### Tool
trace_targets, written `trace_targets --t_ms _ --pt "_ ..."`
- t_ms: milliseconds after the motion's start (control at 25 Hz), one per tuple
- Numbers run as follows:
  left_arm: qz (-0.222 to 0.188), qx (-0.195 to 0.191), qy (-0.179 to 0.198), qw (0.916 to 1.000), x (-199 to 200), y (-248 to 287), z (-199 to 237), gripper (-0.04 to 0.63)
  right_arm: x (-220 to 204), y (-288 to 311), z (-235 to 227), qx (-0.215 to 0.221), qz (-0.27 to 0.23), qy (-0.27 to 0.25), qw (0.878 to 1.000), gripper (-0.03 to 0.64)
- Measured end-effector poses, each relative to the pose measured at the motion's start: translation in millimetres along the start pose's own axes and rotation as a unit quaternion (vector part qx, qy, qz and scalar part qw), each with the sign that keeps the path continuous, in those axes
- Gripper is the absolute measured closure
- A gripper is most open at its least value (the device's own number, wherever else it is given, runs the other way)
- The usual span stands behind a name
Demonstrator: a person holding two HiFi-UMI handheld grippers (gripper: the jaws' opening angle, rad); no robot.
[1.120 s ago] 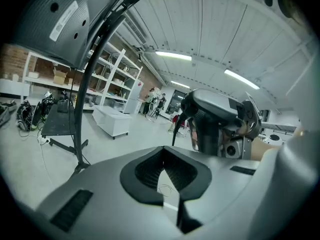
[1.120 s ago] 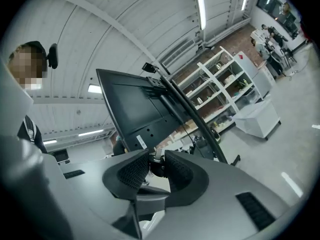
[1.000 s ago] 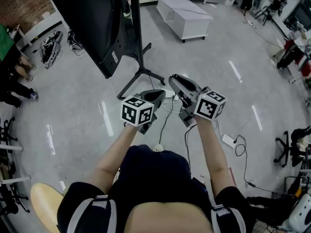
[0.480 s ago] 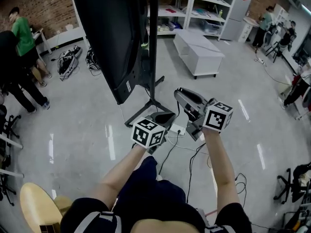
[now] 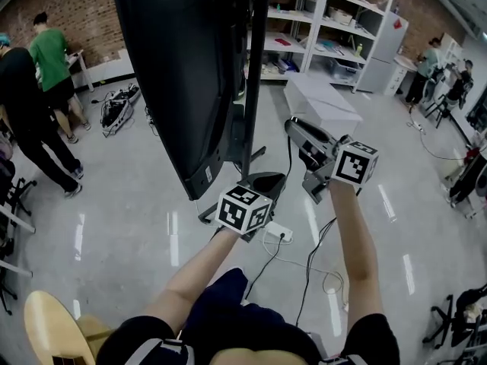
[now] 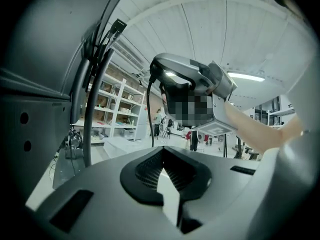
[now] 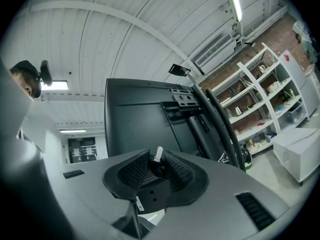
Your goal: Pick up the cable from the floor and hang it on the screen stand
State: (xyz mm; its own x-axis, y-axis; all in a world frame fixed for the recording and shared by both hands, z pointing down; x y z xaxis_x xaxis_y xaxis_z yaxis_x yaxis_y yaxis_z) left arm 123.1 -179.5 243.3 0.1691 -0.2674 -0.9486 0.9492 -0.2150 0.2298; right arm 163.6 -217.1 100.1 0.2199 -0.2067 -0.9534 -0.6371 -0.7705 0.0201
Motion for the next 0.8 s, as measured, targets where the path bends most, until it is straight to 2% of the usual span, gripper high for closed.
trace_targets --t_ms 440,640,800 --pt "-0.044 0.023 0.015 0.9986 78.4 24.8 51.7 0.588 97.0 89.3 -26.1 0.088 -0.006 -0.028 0.996 0.508" --pt "-0.070 0.048 -0.009 0.9963 105.3 29.3 84.4 0.588 122.1 126.1 -30.4 0.107 0.003 -0.049 0.993 0.508" --pt "-0.095 0.069 0.001 0.9931 138.4 32.6 105.7 0.588 144.2 147.6 -35.0 0.120 0.006 -0.070 0.990 0.508"
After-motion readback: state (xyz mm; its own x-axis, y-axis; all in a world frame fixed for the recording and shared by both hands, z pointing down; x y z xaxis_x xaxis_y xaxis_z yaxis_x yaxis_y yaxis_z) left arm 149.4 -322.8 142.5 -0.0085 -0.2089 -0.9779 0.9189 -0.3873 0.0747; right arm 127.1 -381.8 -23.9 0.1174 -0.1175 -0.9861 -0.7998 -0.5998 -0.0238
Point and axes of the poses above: the fingertips, and each gripper's own axes: y forward along the fingers, z to its left, x out of its top, the point moved 3 cm from there along -y, backward along the fingers, and after that the axes turned 7 degrees about z, right-handed, at the moved point
